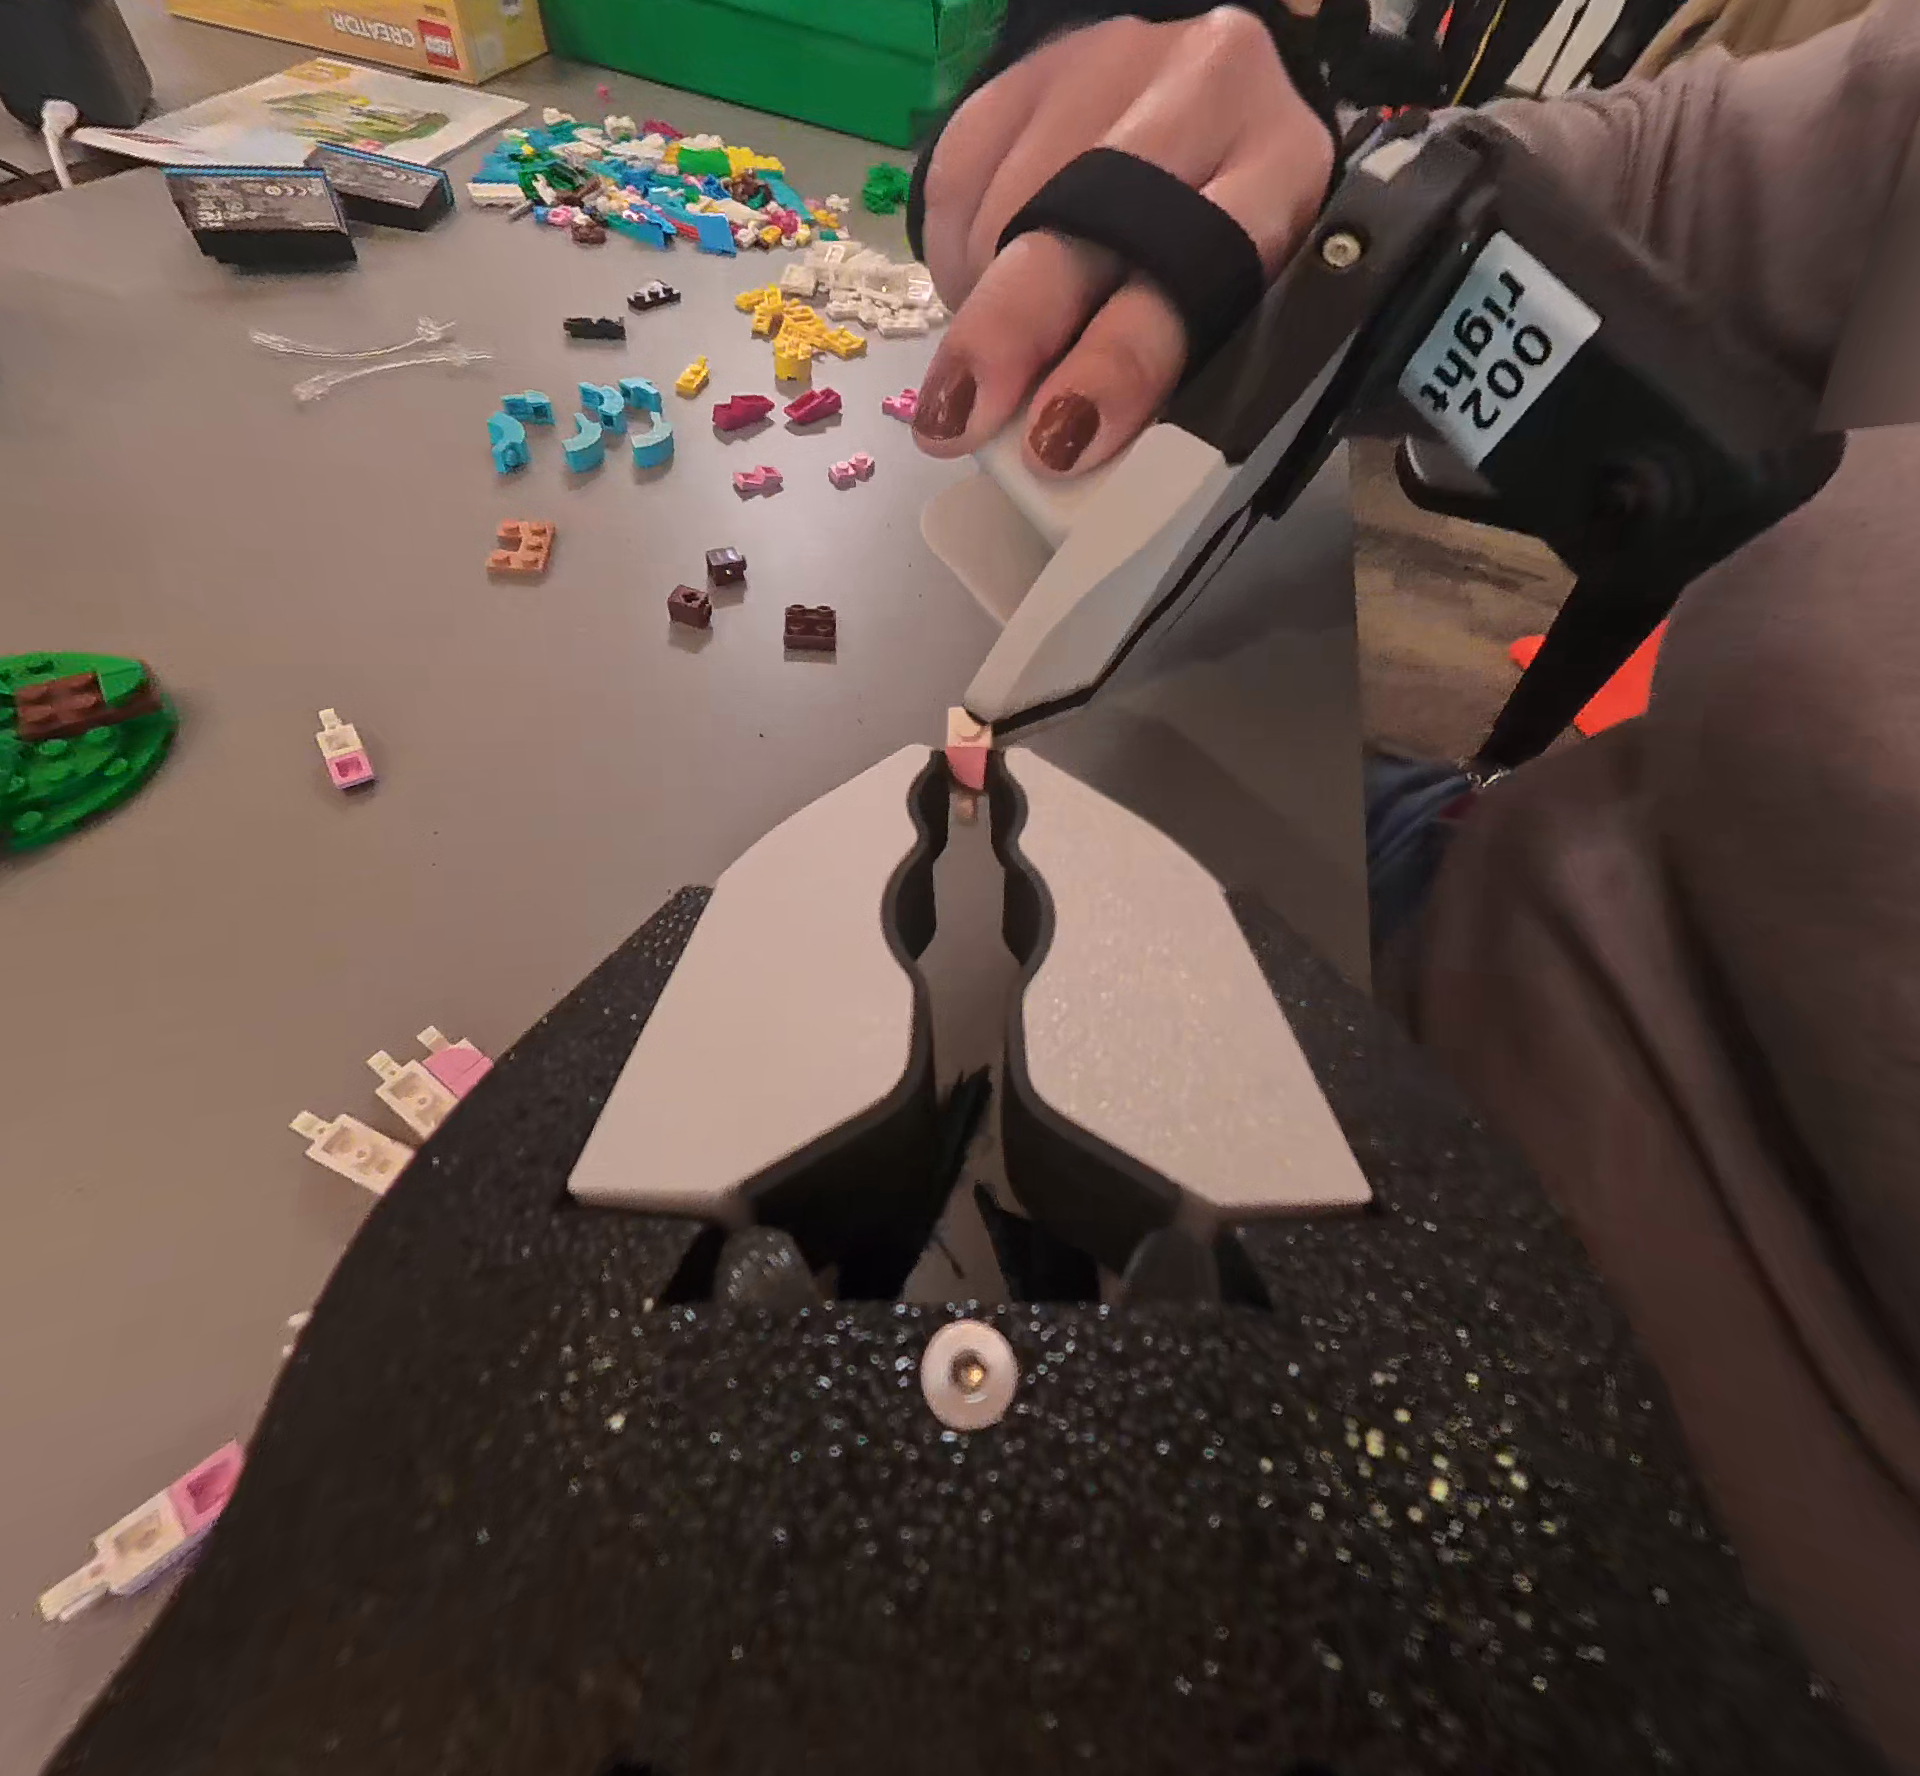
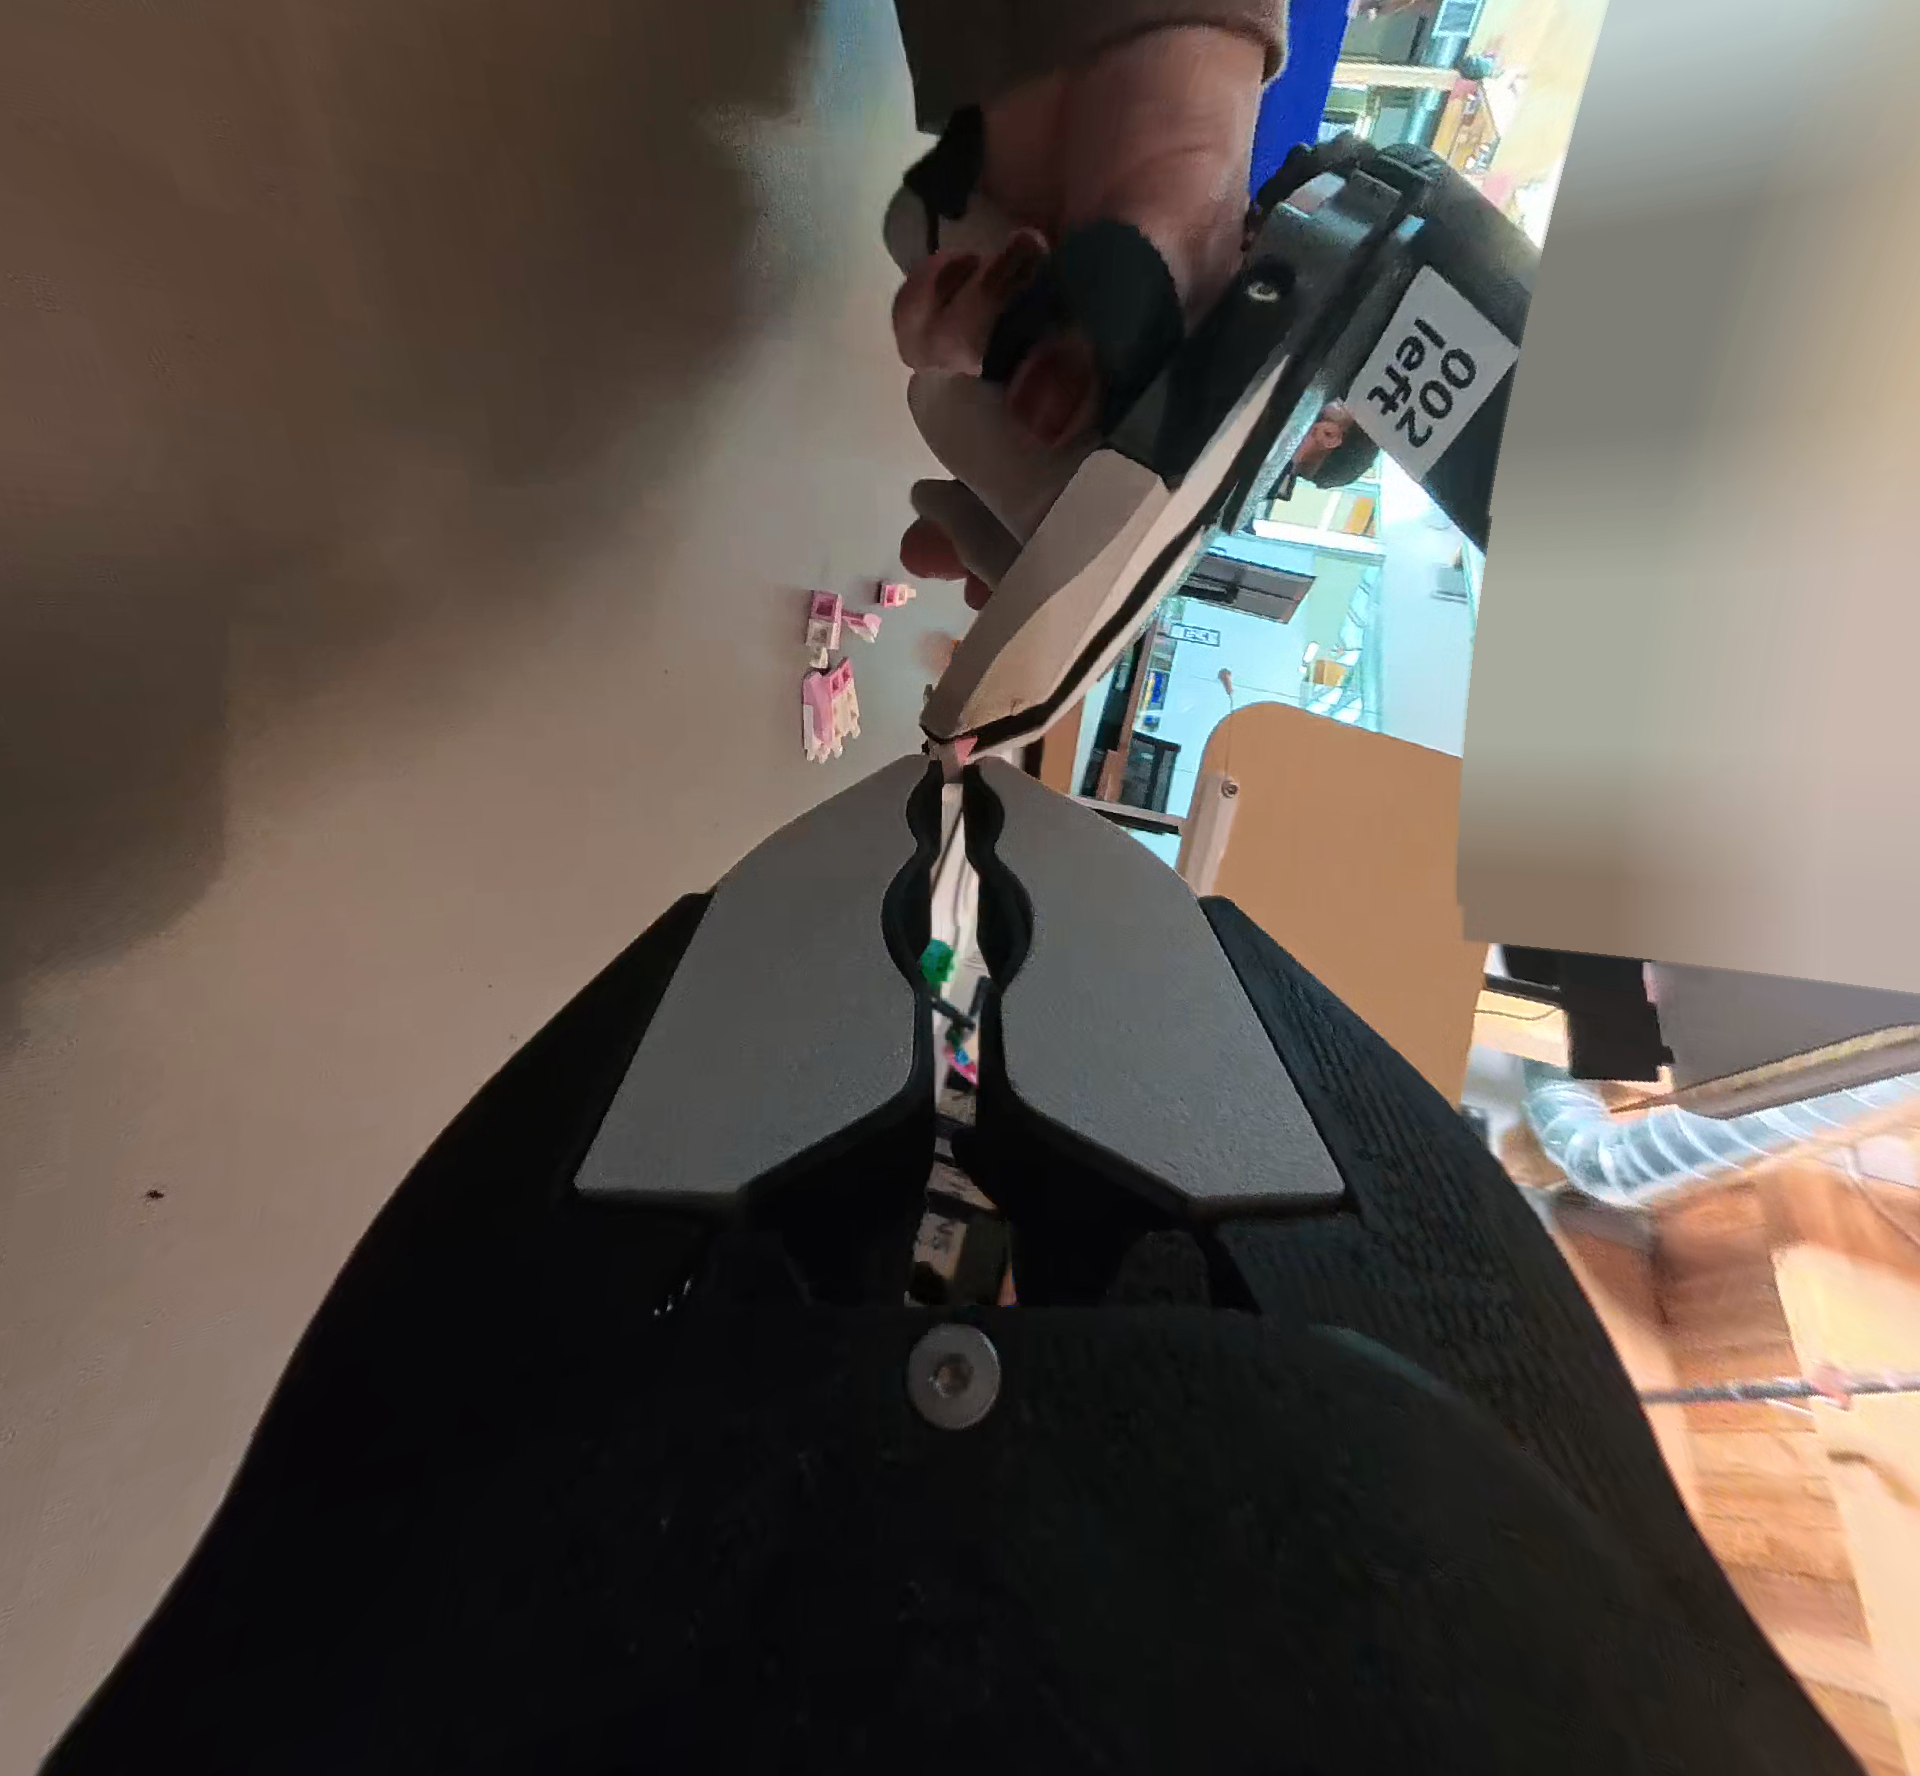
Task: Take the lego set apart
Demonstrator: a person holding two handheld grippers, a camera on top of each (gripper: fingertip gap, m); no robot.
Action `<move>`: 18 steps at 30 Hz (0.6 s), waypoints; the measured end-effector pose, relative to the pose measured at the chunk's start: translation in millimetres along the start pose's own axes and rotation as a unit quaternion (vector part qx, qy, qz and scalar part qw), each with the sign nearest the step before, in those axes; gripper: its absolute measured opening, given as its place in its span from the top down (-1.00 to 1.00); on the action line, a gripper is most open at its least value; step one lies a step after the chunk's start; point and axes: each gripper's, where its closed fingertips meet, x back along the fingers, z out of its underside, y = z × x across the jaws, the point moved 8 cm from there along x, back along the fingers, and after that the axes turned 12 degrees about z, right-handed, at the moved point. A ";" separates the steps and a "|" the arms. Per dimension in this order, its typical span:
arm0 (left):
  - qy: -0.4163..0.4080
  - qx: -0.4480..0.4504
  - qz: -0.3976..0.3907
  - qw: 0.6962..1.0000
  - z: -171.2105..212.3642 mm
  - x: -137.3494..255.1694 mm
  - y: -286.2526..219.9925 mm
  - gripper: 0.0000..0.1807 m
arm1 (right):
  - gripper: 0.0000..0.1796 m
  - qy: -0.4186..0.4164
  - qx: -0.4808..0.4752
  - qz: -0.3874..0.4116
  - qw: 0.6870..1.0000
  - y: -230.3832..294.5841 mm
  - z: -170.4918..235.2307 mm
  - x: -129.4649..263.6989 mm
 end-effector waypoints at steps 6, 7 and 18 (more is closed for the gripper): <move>-0.007 -0.038 -0.067 0.997 1.6 1.6 5.2 0.92 | 0.70 0.103 -0.171 -0.045 0.979 -1.3 6.1 -7.9; 0.003 -0.058 -0.098 0.993 1.2 2.2 6.8 0.92 | 0.72 0.128 -0.208 -0.057 0.968 -1.4 8.3 -9.4; -0.002 -0.292 -0.283 0.914 -6.4 -2.0 -1.0 0.93 | 0.81 0.106 -0.840 -0.050 0.530 -16.1 49.8 -11.1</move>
